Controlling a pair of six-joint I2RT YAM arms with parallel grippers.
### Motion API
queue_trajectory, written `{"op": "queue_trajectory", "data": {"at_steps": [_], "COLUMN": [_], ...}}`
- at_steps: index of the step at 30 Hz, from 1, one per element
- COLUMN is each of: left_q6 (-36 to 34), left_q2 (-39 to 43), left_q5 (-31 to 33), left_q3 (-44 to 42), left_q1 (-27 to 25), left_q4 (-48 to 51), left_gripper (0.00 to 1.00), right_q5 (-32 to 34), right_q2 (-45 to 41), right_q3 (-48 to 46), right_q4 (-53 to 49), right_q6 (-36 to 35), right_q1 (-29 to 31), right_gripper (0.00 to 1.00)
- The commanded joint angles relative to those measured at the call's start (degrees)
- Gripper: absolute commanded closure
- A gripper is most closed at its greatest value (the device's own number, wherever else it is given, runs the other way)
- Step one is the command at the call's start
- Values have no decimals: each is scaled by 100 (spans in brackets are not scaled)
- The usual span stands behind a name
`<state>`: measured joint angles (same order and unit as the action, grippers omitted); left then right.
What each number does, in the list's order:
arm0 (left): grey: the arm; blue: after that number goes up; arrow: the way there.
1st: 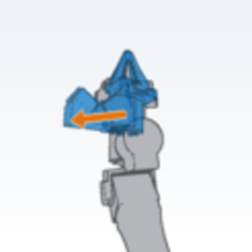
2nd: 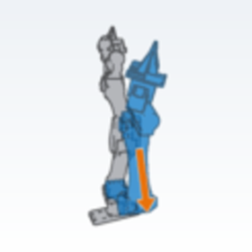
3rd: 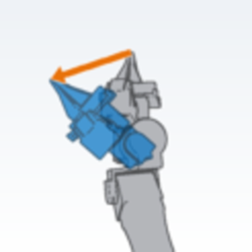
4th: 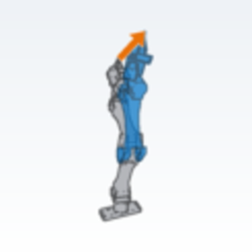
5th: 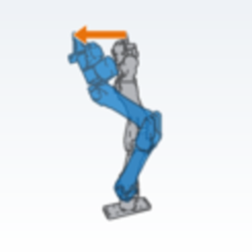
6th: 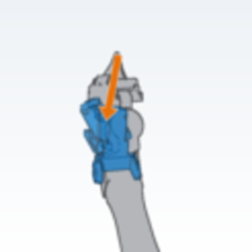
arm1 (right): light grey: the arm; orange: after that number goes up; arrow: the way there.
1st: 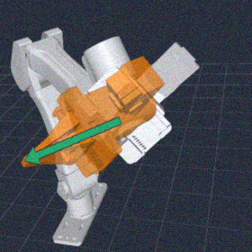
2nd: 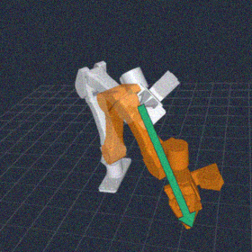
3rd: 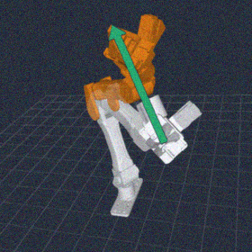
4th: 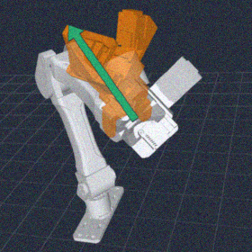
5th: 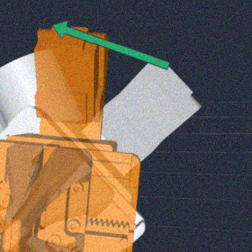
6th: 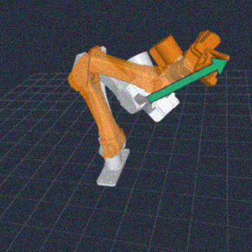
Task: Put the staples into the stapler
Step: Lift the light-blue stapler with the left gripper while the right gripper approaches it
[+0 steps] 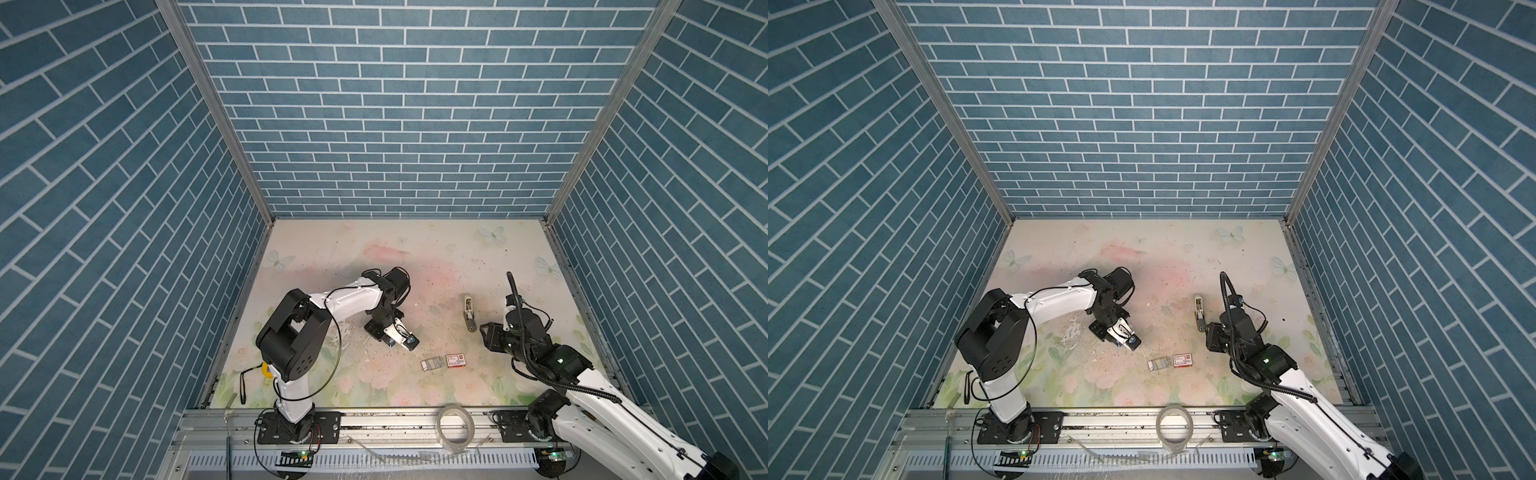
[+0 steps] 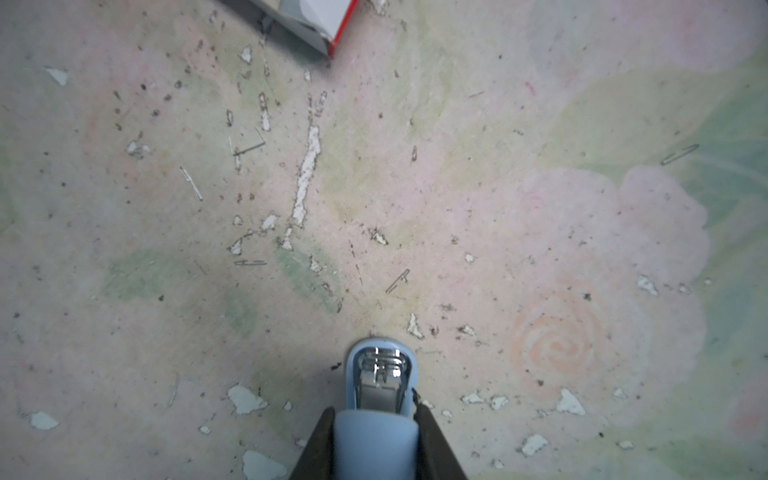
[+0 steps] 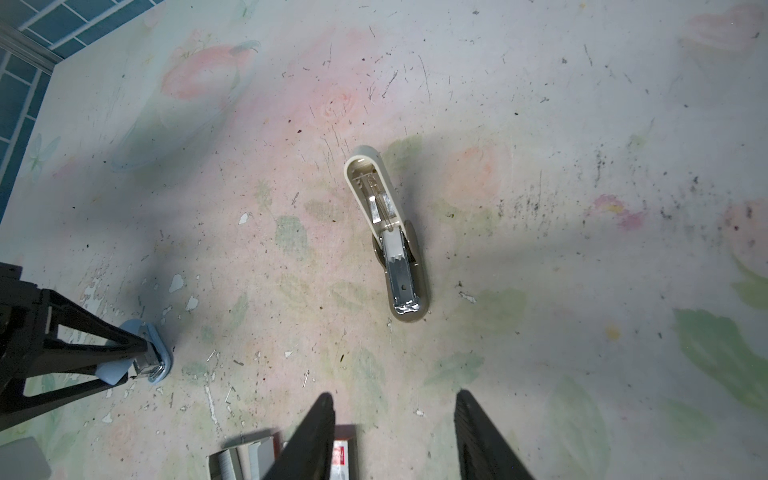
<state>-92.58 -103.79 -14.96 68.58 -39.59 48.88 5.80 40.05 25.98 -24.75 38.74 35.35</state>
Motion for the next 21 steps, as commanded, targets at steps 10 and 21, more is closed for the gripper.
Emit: {"op": "queue_trajectory", "data": {"at_steps": [10, 21], "left_q6": [748, 2334], "left_q2": [167, 419], "left_q5": [-69, -741], "left_q3": [13, 826], "left_q1": [8, 215], "left_q4": [-85, 34], "left_gripper": [90, 90], "right_q5": [-120, -1595], "right_q2": [40, 855], "right_q3": [125, 556], "right_q4": [152, 1042], "right_q6": [60, -59], "right_q1": [15, 15], "right_gripper": [53, 53]}}
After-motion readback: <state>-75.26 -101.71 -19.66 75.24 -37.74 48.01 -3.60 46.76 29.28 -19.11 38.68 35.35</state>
